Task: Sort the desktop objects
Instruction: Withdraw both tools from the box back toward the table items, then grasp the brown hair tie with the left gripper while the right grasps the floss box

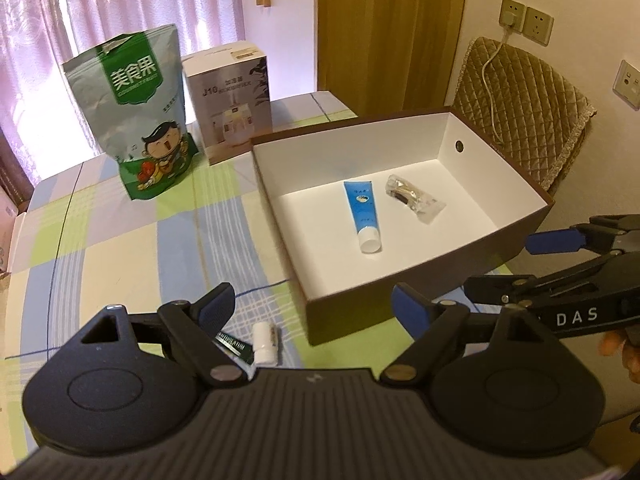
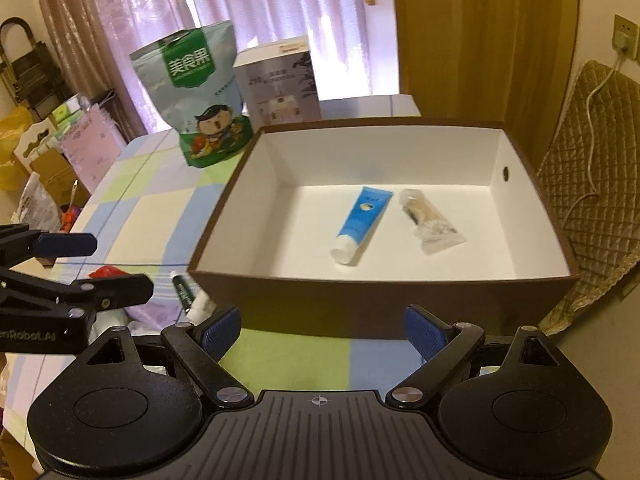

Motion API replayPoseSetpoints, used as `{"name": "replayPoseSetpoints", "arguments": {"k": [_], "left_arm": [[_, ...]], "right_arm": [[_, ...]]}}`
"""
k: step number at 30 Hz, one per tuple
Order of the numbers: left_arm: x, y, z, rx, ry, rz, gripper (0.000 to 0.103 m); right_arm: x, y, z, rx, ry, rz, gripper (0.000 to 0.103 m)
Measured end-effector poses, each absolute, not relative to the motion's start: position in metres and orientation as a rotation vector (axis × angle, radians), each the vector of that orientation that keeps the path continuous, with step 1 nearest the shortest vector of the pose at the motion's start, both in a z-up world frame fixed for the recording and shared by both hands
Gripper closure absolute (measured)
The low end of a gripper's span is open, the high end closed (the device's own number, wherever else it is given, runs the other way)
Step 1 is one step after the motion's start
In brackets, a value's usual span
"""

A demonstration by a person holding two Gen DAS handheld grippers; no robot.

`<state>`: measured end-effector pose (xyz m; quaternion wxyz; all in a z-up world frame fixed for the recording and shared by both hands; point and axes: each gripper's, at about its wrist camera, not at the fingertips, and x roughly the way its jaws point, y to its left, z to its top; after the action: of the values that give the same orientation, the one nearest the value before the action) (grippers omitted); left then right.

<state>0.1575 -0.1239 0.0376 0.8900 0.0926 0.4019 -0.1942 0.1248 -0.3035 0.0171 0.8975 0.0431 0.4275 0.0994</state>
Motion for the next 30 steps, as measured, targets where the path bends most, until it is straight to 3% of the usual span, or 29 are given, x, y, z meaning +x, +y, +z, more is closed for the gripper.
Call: {"name": "replayPoseSetpoints", "arguments": {"k": [22, 30], "left_arm": [[0.094, 0.051, -0.016, 0.066, 0.992, -0.143, 0.019], [0.085, 0.069, -0.034, 0.018, 1.022, -0.146, 0.019]], "right_arm": [[0.107, -0.21, -0.045, 0.001, 0.943, 0.464, 0.009], [0.114, -0.205, -0.061, -0.048, 0.99, 0.471, 0.009]]}}
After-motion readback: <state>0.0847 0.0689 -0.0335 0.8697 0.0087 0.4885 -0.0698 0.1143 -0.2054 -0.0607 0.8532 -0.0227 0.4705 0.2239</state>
